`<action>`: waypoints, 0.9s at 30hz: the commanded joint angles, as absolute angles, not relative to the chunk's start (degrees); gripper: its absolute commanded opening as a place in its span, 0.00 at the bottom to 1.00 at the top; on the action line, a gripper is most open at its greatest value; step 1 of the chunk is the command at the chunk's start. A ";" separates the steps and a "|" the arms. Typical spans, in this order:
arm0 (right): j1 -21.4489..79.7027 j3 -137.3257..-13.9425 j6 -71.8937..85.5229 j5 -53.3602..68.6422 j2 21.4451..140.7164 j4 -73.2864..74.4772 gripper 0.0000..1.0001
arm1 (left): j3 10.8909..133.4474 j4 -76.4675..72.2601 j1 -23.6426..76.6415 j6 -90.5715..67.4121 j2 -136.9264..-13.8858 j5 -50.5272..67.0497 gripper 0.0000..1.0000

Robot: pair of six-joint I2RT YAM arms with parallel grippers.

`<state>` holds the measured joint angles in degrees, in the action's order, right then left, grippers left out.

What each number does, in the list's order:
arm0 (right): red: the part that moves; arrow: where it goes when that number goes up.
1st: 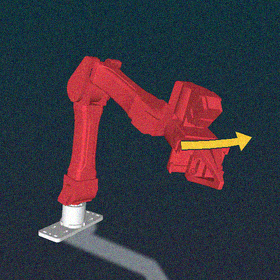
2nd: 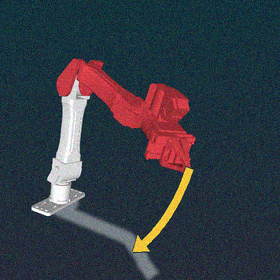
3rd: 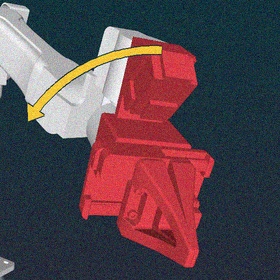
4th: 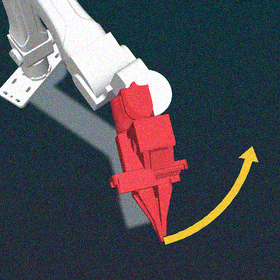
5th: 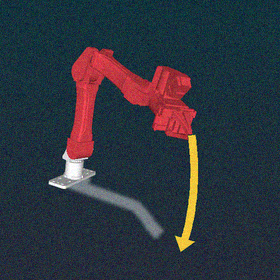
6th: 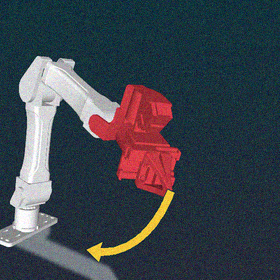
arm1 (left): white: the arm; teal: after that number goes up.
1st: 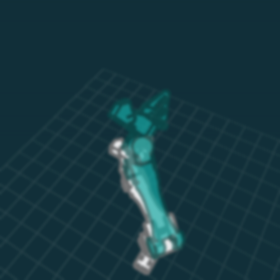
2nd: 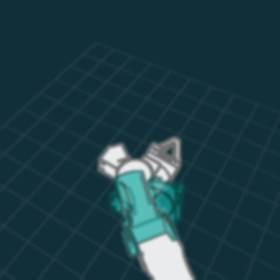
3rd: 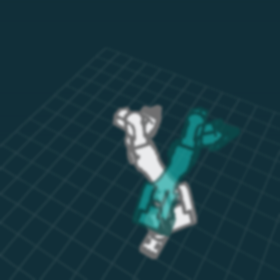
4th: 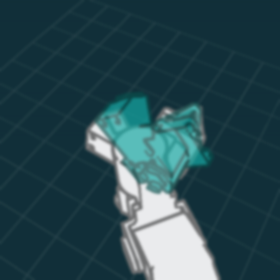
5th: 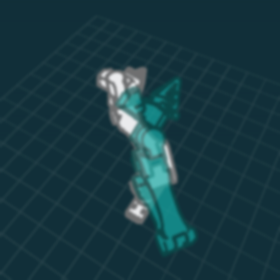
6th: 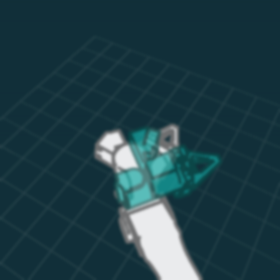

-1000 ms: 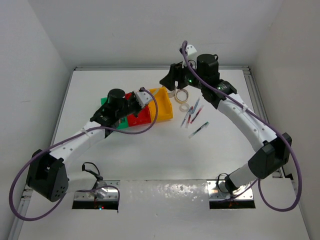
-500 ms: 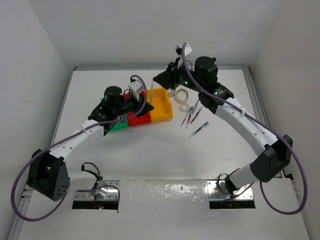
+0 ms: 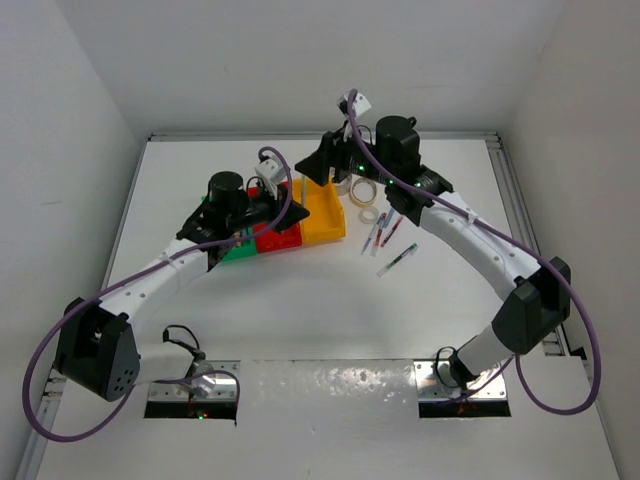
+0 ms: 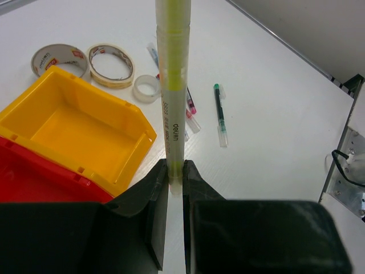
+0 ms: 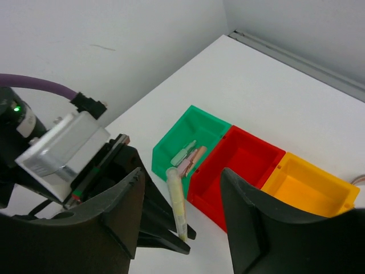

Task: Sort the stationery into containers
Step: Close the pen cap on the pen.

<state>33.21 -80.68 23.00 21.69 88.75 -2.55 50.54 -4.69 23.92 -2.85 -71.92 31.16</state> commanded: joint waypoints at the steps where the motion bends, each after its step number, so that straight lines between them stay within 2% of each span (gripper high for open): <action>1: 33.75 -82.44 23.90 22.32 90.00 -5.54 0.54 | 51.33 -7.56 23.82 -3.34 -71.81 32.43 0.00; 2: 33.75 -82.53 23.82 22.32 90.26 -5.62 0.52 | 51.24 -7.56 23.91 -3.43 -71.89 32.52 0.00; 6: 33.75 -82.97 24.25 22.59 91.40 -5.62 0.34 | 51.33 -7.56 24.08 -3.25 -71.89 32.34 0.00; 9: 33.75 -82.01 24.87 23.29 91.84 -6.50 0.15 | 51.76 -8.69 24.34 -3.60 -71.98 32.08 0.00; 10: 33.75 -81.48 24.87 23.38 91.85 -6.76 0.00 | 52.12 -8.88 24.43 -4.30 -72.07 31.91 0.00; 16: 35.06 -76.04 23.38 21.45 91.50 -7.64 0.00 | 54.49 -12.74 23.82 -11.06 -73.04 31.55 0.00; 23: 37.61 -60.66 24.61 17.76 90.00 -11.60 0.00 | 56.51 -19.07 20.84 -18.89 -72.68 31.11 0.00; 27: 39.46 -58.36 24.52 17.05 91.14 -12.04 0.00 | 57.04 -19.42 19.69 -18.81 -73.74 30.76 0.00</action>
